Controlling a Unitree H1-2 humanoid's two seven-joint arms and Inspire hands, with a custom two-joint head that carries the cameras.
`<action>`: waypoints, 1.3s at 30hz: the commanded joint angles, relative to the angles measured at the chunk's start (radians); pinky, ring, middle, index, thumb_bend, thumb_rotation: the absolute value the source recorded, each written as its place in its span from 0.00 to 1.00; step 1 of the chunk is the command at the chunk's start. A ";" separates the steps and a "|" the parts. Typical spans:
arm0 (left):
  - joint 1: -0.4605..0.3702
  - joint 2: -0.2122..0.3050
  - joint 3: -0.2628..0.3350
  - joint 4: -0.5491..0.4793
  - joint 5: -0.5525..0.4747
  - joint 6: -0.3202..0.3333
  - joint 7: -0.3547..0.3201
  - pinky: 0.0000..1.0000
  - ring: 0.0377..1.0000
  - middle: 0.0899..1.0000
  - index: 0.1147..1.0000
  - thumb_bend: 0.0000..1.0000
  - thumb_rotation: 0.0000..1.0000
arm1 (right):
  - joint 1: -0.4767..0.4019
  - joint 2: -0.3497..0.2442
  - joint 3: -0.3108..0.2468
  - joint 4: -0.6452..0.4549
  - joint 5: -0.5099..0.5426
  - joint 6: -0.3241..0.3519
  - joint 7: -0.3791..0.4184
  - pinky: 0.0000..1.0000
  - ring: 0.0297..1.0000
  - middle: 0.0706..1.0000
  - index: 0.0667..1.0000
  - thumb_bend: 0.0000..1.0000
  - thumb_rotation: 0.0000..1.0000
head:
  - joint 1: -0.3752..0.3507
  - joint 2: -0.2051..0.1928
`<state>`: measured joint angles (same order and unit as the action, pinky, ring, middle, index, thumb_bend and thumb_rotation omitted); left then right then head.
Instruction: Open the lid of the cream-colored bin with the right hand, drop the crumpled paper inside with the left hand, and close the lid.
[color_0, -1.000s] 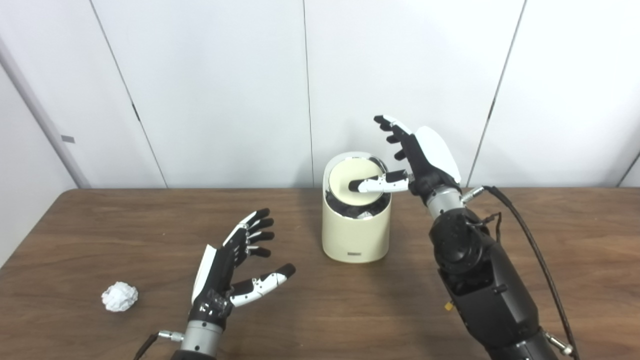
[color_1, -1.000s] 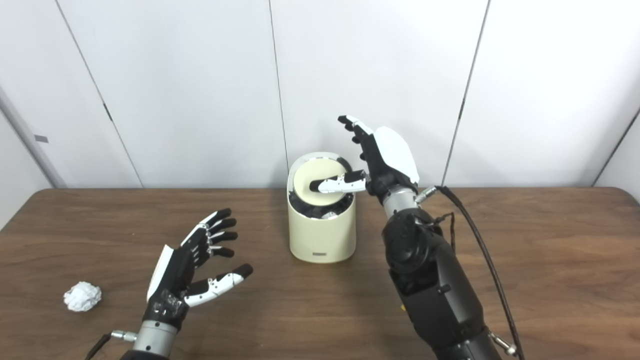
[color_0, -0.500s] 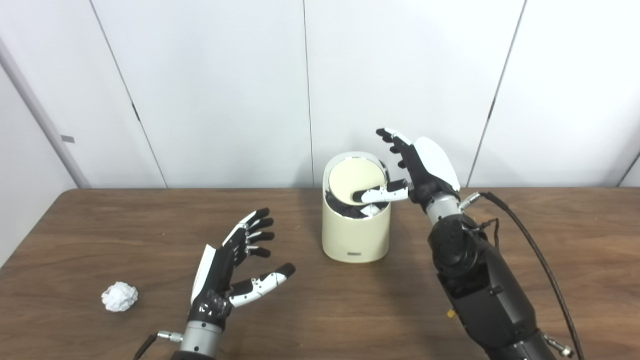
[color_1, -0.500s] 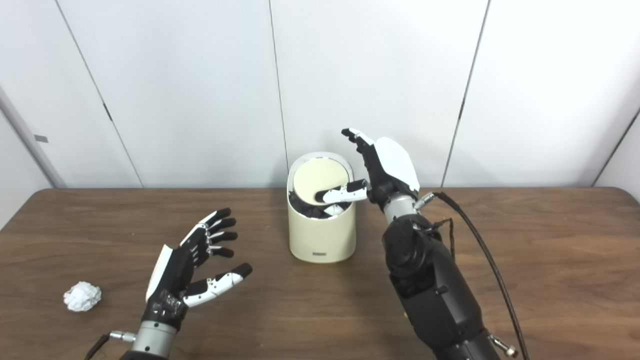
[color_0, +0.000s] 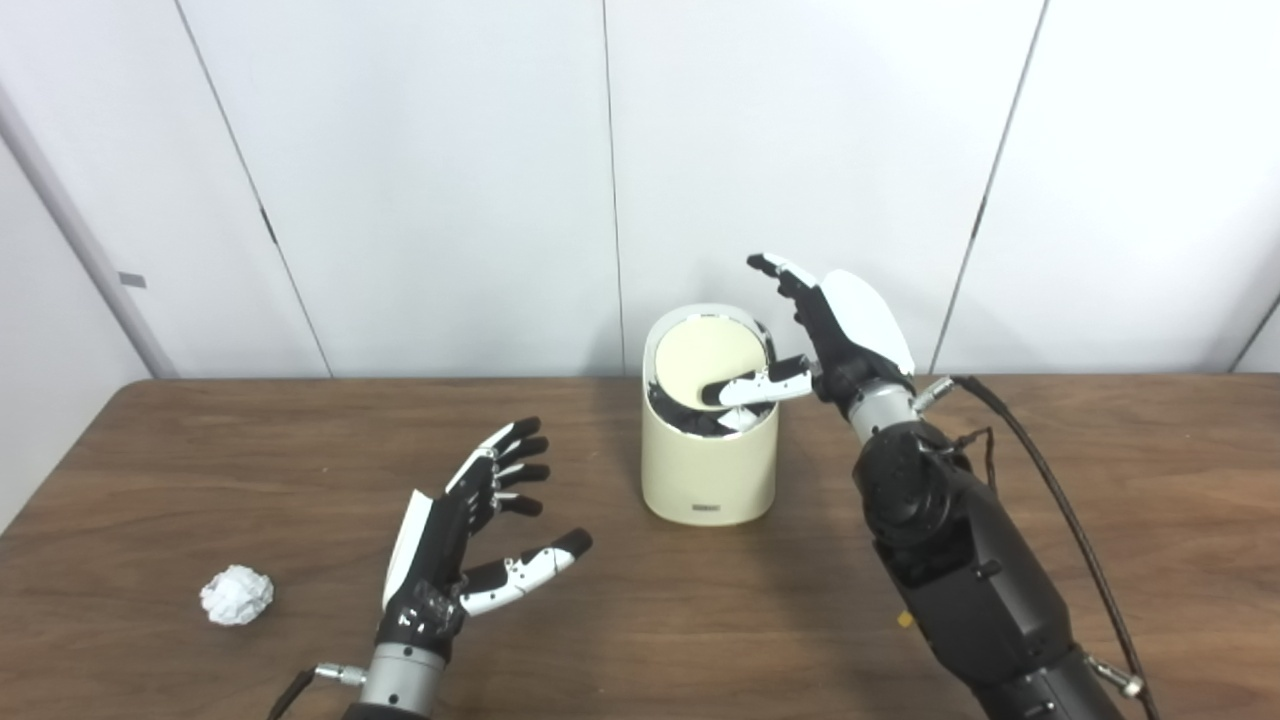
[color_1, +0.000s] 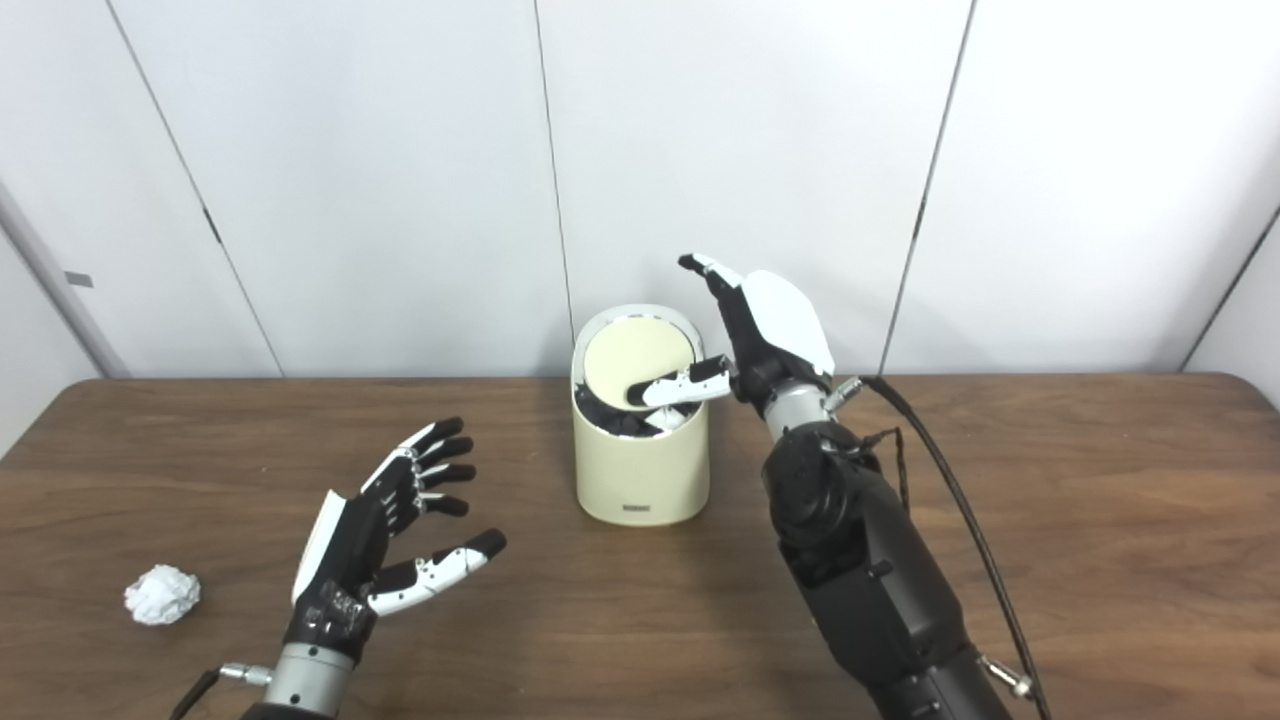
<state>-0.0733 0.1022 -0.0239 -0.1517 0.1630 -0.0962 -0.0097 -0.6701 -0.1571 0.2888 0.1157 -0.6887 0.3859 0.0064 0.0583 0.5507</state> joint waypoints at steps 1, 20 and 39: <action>-0.017 0.001 -0.002 -0.044 0.013 -0.012 0.004 0.63 0.75 0.82 0.86 0.73 0.17 | -0.030 -0.016 0.014 0.002 -0.034 -0.012 -0.002 0.76 0.85 0.89 0.89 0.87 0.20 | 0.001 0.002; -0.023 0.008 0.000 -0.050 0.003 -0.002 -0.003 0.64 0.76 0.82 0.87 0.73 0.16 | -0.038 -0.045 0.064 -0.043 -0.159 0.043 0.055 0.72 0.83 0.88 0.87 0.86 0.10 | 0.003 0.007; -0.023 0.005 -0.004 -0.039 0.002 -0.010 0.000 0.63 0.75 0.81 0.86 0.73 0.16 | 0.128 -0.038 -0.213 -0.242 0.241 -0.226 -0.029 0.64 0.77 0.82 0.83 0.72 0.46 | 0.004 0.009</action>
<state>-0.0738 0.1050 -0.0291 -0.1723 0.1591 -0.0810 -0.0130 -0.5452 -0.1692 0.0960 -0.0963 -0.4679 0.1905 -0.0307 0.0614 0.5599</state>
